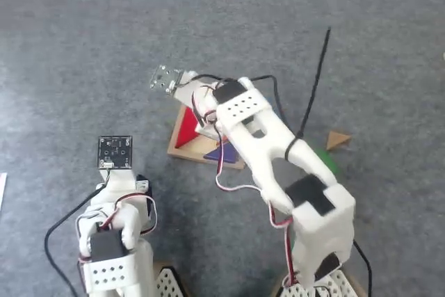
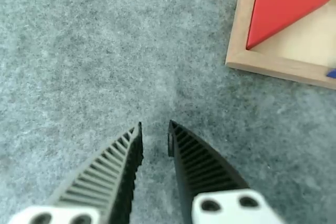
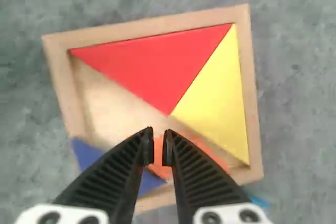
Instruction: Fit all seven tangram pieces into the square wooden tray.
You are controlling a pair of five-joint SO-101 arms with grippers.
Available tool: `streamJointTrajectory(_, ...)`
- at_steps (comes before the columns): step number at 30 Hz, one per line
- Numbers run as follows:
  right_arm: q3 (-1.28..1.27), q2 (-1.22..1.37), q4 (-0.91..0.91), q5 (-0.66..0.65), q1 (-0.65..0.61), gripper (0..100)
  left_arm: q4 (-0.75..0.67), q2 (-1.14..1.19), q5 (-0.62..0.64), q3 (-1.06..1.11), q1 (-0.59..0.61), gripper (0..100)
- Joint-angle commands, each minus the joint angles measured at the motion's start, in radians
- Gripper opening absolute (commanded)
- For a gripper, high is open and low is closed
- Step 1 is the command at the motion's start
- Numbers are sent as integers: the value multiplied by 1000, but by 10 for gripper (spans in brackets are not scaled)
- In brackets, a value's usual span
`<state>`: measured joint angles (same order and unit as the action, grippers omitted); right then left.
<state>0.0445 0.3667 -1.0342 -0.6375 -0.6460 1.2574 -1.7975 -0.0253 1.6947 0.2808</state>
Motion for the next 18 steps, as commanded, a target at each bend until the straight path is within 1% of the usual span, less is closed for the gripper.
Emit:
streamJointTrajectory(1, 60, 21, 30, 11, 5, 47, 3, -18, 0, -12, -3, 81)
streamJointTrajectory(8, 57, 38, -7, 15, 68, 47, 3, -18, 0, -12, -3, 81)
streamJointTrajectory(11, 57, 42, 1, 54, 105, 47, 3, -18, 0, -12, -3, 81)
streamJointTrajectory(18, 129, 160, 15, 63, 148, 47, 3, -18, 0, -12, -3, 81)
